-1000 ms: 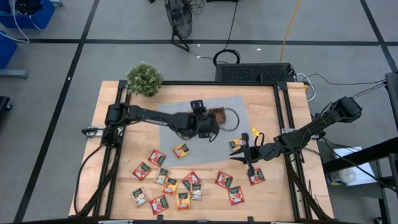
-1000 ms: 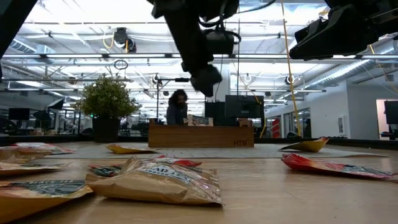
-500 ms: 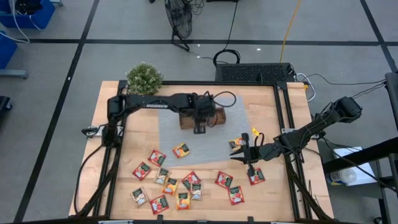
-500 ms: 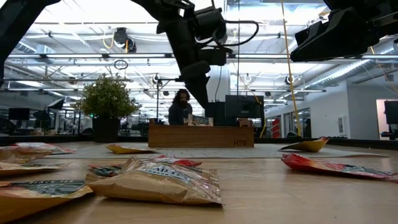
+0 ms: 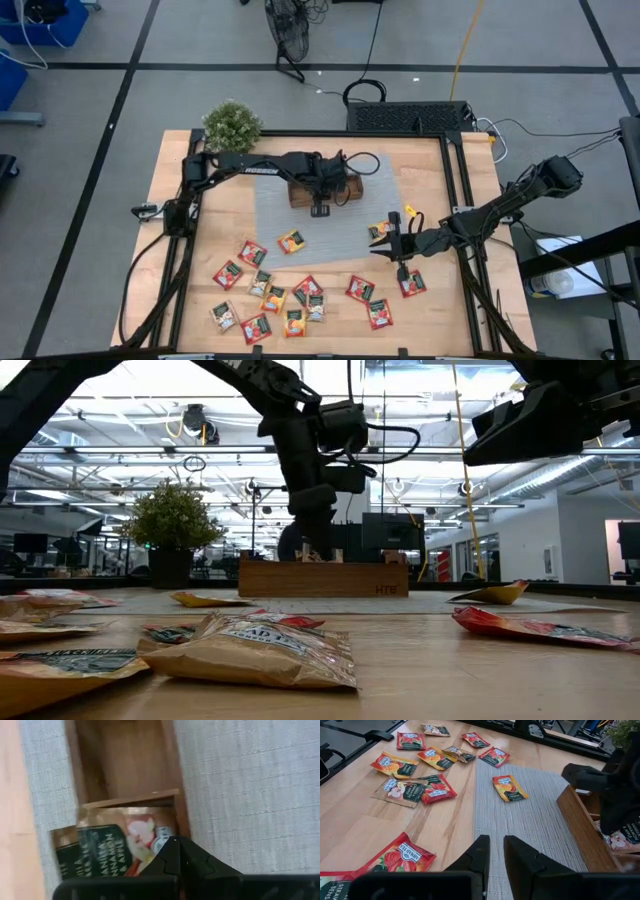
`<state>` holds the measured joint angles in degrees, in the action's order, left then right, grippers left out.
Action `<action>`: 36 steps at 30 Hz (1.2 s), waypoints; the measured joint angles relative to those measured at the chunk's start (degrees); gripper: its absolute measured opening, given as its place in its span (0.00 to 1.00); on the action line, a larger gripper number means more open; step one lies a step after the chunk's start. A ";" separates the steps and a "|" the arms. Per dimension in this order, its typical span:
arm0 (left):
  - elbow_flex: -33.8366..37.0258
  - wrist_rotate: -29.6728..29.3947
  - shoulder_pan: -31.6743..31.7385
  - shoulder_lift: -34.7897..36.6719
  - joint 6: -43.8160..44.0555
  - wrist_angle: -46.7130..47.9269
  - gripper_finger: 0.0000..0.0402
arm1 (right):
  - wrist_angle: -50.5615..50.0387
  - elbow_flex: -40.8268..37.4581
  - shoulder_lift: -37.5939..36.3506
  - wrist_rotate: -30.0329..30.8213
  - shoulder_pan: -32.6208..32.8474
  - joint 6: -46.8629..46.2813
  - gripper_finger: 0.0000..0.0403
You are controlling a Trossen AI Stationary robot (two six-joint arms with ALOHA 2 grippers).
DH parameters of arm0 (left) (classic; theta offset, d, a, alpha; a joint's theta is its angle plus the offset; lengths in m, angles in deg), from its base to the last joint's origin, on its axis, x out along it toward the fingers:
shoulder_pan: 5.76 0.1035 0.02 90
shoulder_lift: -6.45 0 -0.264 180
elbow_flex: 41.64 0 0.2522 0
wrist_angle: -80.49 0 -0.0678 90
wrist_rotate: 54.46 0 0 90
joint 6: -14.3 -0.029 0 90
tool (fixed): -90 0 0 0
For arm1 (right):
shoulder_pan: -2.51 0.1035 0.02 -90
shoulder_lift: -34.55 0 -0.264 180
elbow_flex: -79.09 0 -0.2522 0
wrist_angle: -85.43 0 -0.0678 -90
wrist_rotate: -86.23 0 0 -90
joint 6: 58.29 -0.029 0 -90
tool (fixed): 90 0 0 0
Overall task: Pick & Place Tea
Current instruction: Put the brown tea bag into the middle section of the wooden organizer
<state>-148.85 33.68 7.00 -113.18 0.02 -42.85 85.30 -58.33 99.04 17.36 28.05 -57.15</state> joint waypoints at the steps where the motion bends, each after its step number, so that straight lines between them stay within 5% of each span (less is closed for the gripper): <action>1: 0.00 -0.16 0.15 0.00 0.12 0.07 0.00 | -0.16 0.00 0.00 0.00 0.00 -0.02 0.11; 23: -0.04 -3.37 0.30 -4.65 1.24 0.13 0.00 | -0.65 0.02 0.00 -0.09 -0.02 -0.04 0.11; 36: 0.30 -20.50 -2.30 -5.13 2.59 0.28 0.01 | -0.64 0.02 0.00 -0.11 -0.02 -0.50 0.11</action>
<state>-148.55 13.17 4.70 -118.31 2.61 -42.57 84.66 -58.31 99.04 17.25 28.03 -57.65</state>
